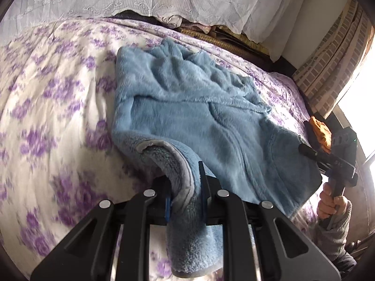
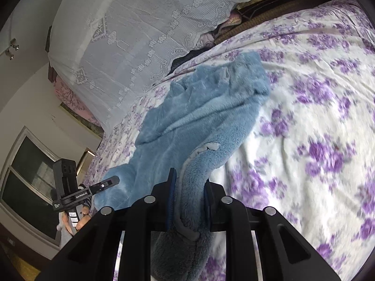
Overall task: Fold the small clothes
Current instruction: 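Lift the foot end with both tools and fold it toward the collar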
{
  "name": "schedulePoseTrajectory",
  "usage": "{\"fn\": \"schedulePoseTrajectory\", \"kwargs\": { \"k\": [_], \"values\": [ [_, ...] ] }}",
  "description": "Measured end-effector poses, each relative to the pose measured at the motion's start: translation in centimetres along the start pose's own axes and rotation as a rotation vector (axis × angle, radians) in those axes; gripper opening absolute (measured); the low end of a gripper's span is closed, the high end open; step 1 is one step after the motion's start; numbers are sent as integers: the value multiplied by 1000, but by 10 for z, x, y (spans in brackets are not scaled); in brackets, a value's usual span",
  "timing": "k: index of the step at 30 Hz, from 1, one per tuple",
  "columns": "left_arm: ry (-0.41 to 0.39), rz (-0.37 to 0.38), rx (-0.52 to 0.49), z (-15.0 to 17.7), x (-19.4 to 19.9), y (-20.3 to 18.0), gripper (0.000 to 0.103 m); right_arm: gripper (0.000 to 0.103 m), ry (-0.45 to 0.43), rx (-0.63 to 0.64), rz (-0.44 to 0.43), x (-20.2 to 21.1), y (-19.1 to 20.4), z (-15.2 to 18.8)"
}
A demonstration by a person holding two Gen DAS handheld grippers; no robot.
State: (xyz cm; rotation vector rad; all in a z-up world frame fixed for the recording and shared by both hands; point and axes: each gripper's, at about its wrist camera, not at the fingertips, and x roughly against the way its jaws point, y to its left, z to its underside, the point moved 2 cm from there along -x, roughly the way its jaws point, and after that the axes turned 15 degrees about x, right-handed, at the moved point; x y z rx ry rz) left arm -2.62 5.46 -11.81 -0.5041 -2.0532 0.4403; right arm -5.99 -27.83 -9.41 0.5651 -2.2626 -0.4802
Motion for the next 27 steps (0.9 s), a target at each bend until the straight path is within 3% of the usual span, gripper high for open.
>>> {"fn": "schedulePoseTrajectory", "kwargs": {
  "k": [15,27],
  "values": [
    [-26,-8,17,-58,-20,-15,17,20,-26,-130,-28,-14,-34,-51],
    [-32,7,32,-80,-27,-19,17,12,-31,-169,-50,-14,-44,-60]
  ]
}}
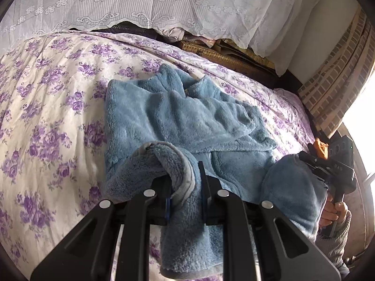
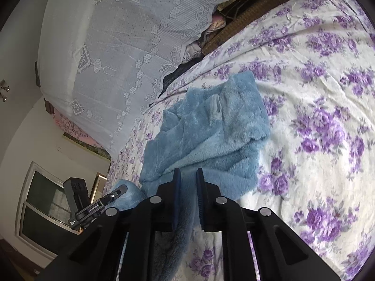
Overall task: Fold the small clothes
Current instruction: 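Lift the foot end with both tools and fold it toward the collar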
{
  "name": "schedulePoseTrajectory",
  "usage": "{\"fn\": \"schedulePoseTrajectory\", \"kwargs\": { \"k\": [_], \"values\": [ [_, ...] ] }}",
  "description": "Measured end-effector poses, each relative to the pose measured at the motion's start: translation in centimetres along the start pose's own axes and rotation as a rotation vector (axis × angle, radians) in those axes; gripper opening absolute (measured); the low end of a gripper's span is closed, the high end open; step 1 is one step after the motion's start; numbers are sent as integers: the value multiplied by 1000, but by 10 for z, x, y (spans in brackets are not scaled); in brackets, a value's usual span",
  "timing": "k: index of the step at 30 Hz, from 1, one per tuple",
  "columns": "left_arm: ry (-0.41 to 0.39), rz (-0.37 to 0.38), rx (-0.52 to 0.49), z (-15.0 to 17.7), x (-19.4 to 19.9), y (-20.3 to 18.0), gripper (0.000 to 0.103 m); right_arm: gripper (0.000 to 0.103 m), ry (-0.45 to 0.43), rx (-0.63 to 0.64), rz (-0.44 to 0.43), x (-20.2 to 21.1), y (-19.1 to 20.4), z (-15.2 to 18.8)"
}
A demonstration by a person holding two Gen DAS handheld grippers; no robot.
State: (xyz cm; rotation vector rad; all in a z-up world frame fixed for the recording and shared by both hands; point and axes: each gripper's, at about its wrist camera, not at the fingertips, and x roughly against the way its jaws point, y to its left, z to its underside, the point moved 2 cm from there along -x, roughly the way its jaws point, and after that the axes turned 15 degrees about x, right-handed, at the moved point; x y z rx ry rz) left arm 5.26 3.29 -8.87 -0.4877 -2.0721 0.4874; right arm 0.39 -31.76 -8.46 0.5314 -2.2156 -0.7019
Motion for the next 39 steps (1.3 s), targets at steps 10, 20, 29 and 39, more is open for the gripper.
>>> {"fn": "schedulePoseTrajectory", "kwargs": {
  "k": [10,20,29,39],
  "values": [
    [18,32,8,7,-8,6,17,61,95,2,32,24,-8,50],
    [8,43,17,11,-1,11,17,53,229,106,-2,10,34,127],
    [-41,37,0,9,21,6,17,15,84,113,-71,13,55,75],
    [-83,13,30,-21,24,2,17,15,-23,78,-74,4,52,-3]
  ]
}}
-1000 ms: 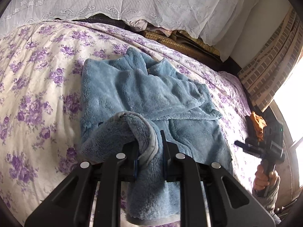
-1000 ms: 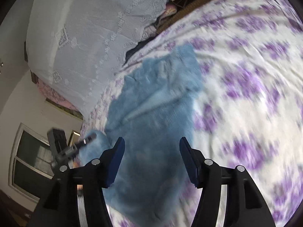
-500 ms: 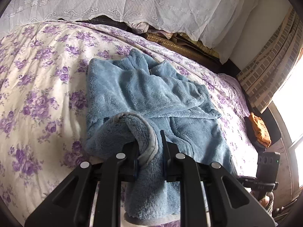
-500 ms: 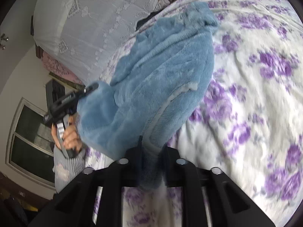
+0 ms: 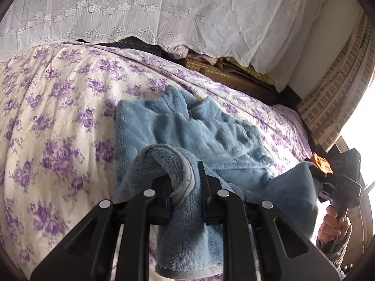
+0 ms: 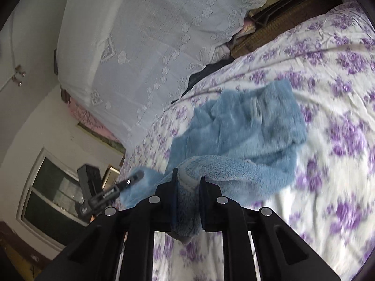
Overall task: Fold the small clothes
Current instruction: 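Lift the foot end with both tools and fold it toward the collar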
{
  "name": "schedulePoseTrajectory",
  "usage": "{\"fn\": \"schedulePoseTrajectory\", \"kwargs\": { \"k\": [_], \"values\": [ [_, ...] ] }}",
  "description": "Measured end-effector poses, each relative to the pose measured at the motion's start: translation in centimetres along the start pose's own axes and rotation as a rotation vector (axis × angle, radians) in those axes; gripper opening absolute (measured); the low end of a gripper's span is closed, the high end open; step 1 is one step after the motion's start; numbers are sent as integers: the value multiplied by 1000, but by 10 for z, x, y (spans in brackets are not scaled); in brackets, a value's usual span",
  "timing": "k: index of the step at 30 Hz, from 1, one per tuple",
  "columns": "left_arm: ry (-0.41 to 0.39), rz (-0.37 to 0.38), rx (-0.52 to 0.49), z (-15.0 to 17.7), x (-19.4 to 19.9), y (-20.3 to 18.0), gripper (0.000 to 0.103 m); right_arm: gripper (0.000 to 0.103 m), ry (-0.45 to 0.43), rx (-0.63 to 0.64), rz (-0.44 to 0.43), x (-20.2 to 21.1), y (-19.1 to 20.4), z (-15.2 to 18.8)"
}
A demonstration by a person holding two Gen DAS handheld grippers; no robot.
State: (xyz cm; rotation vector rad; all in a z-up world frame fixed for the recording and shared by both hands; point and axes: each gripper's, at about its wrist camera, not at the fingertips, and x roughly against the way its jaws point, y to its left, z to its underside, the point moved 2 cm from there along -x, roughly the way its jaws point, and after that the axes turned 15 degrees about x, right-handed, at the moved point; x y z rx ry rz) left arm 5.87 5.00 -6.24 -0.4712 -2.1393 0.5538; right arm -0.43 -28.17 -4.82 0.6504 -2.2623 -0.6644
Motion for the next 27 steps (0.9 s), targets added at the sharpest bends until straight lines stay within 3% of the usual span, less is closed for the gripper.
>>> {"fn": "schedulePoseTrajectory", "kwargs": {
  "k": [17,27],
  "values": [
    [-6,-54,49,-54,-49,4,17,15,-84,-123,40,-34,-63,-75],
    [61,-110,183,-71,-119,46,21,16,-56,-203,109,-92,-118,-81]
  ]
}}
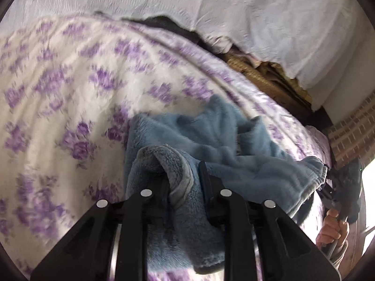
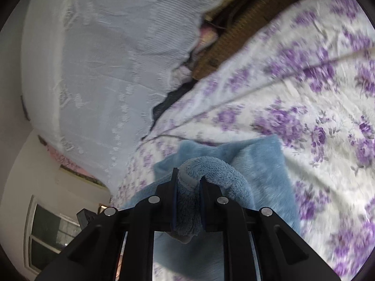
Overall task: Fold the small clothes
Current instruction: 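Lift the foot end with both tools and fold it toward the collar, then lay the folded foot end down and open both tools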
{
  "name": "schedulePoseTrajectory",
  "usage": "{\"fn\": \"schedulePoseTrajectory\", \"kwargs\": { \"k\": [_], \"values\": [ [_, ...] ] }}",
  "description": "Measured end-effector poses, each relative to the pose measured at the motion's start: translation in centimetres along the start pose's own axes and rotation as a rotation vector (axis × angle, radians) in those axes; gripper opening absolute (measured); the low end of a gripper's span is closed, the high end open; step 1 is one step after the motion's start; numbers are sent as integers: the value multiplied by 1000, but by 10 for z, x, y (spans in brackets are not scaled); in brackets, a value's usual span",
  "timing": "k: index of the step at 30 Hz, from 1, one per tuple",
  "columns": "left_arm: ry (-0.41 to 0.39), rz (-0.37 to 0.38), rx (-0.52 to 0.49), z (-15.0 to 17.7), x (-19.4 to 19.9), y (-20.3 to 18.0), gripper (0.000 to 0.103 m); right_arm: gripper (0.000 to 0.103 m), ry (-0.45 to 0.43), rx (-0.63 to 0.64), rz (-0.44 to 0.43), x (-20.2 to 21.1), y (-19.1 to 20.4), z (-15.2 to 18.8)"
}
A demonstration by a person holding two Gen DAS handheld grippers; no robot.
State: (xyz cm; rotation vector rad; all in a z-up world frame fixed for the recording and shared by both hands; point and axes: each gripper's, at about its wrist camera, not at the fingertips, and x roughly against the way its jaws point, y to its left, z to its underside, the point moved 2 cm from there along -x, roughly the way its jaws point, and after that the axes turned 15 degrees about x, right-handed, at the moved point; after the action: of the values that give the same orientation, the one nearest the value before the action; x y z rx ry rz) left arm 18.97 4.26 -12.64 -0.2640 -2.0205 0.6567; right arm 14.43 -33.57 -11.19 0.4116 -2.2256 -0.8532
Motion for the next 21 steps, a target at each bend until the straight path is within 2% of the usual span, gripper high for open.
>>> {"fn": "schedulePoseTrajectory", "kwargs": {
  "k": [3,5,7,9,10,11,13,15,19,21],
  "values": [
    [19,12,12,-4,-14,7,22,16,30,-12,27,-17,-20,6],
    [20,27,11,-6,-12,4,26,18,30,-19,13,-23,-28,7],
    [4,69,19,-7,-2,3,33,26,26,-8,-10,-23,-26,5],
    [-13,119,15,-8,13,2,44,42,7,16,-43,-17,-17,4],
    [-35,156,10,-7,25,0,57,51,-3,26,-54,-13,-13,3],
    [-60,167,5,-8,34,-1,75,56,-17,42,-63,-8,-7,2],
    [-173,142,-13,-7,58,-4,93,58,-58,95,-61,5,8,-1],
    [-227,110,-39,-6,70,-6,93,59,-85,132,-43,14,16,-4],
    [-213,71,-96,-3,66,-9,93,59,-99,186,-10,21,28,-1],
    [-238,2,-202,9,62,-18,93,57,-81,217,-5,17,35,2]
  ]
}}
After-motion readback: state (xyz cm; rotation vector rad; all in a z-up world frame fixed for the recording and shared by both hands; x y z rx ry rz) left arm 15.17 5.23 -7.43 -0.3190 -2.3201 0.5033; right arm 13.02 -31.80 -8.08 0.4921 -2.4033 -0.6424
